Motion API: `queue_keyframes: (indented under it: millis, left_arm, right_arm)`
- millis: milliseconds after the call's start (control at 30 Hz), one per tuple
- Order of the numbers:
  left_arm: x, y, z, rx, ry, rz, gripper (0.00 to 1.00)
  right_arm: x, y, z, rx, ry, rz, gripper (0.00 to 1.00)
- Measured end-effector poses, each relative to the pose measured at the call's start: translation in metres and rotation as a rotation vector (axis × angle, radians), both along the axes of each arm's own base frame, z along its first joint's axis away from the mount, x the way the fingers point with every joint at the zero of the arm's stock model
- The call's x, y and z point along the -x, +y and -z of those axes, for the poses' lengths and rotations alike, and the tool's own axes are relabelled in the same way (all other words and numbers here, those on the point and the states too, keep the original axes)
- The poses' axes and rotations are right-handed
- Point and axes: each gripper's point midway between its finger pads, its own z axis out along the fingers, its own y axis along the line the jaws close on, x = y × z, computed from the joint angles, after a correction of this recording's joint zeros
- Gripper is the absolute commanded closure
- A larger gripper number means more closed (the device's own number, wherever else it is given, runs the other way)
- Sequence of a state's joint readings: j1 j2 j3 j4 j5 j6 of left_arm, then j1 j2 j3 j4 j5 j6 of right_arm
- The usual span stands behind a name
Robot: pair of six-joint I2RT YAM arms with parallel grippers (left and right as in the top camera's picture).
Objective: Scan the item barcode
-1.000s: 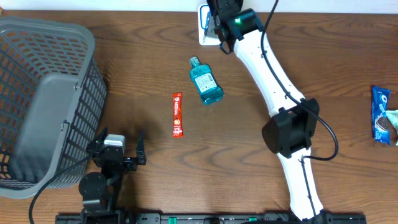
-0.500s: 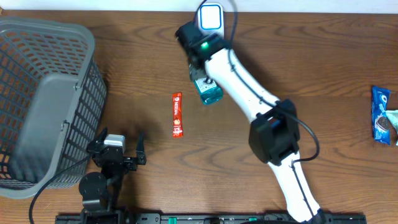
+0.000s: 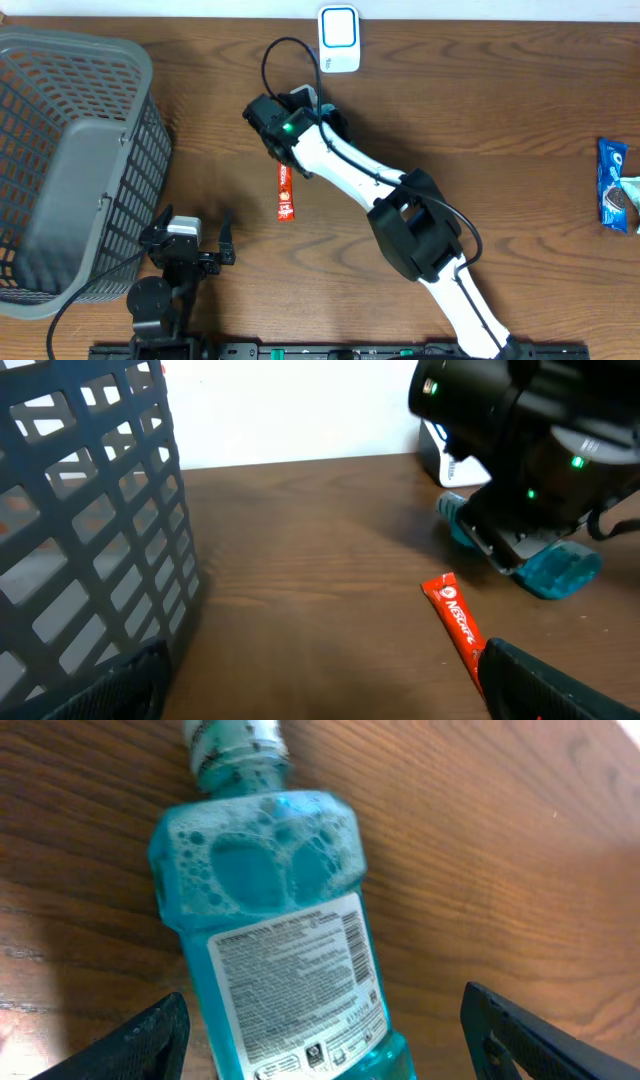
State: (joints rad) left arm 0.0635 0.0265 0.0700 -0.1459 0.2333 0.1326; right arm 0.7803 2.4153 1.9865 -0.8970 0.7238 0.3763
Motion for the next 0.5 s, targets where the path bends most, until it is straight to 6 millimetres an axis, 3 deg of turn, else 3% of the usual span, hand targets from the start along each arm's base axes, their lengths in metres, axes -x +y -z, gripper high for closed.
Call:
queue_keyframes:
  millis: [233,333,433,467,500]
  left_arm:
    - [0.000,0.000,0.000,0.000,0.000,0.000,0.02]
    - [0.000,0.000,0.000,0.000,0.000,0.000,0.02]
    - [0.000,0.000,0.000,0.000,0.000,0.000,0.02]
    - [0.000,0.000,0.000,0.000,0.000,0.000,0.02]
    - [0.000,0.000,0.000,0.000,0.000,0.000,0.02]
  right_arm:
    - [0.007,-0.014,0.018,0.084,0.004,-0.012,0.12]
    - [0.003,-0.018,0.019,0.096,-0.029,-0.006,0.15]
    - [0.004,-0.026,0.021,0.118,-0.031,-0.001,0.30]
    - [0.004,-0.029,0.022,0.122,-0.028,0.000,0.50]
    - [0.004,-0.036,0.024,0.131,-0.018,0.008,0.59]
